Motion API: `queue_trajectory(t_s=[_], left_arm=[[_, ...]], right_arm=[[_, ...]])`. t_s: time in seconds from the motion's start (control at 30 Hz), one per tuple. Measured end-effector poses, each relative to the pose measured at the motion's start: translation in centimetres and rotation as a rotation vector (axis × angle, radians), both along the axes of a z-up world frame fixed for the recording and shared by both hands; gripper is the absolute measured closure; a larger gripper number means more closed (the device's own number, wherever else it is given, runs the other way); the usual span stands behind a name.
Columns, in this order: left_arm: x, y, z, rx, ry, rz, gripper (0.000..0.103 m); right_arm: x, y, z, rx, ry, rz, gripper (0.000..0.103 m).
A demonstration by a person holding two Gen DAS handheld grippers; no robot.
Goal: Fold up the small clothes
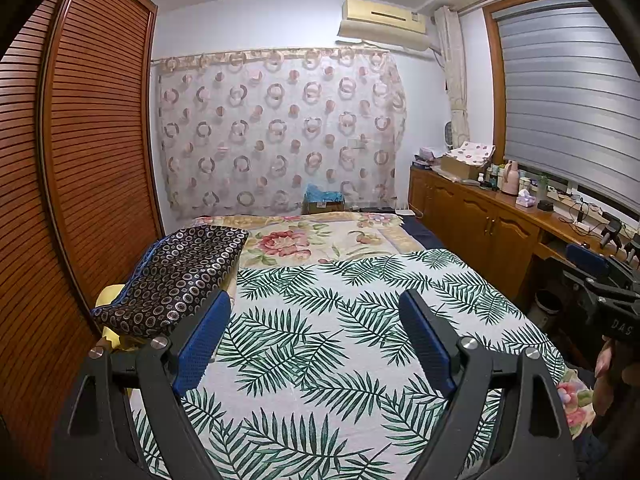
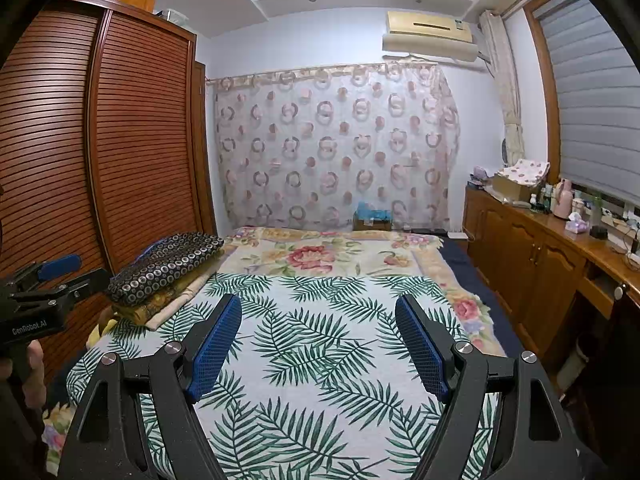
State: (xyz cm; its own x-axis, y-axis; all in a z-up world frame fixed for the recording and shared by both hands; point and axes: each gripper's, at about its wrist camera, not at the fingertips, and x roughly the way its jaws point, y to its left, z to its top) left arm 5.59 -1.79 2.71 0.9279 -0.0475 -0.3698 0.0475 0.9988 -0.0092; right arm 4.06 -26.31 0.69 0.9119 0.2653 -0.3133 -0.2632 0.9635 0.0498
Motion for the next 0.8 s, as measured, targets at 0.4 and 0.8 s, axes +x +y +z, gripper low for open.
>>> queue_trajectory(t_s=[0.4, 0.8], left_arm=[[0.09, -0.04, 0.09, 0.001, -0.001, 0.000, 0.017], [0.00, -0.02, 0.25, -0.001, -0.003, 0.001, 0.017]], right_arm=[[-0.02, -0.16, 0.04, -0.001, 0.000, -0.002, 0.022], [0.25, -0.29, 0.10, -0.005, 0.003, -0.004, 0.022]])
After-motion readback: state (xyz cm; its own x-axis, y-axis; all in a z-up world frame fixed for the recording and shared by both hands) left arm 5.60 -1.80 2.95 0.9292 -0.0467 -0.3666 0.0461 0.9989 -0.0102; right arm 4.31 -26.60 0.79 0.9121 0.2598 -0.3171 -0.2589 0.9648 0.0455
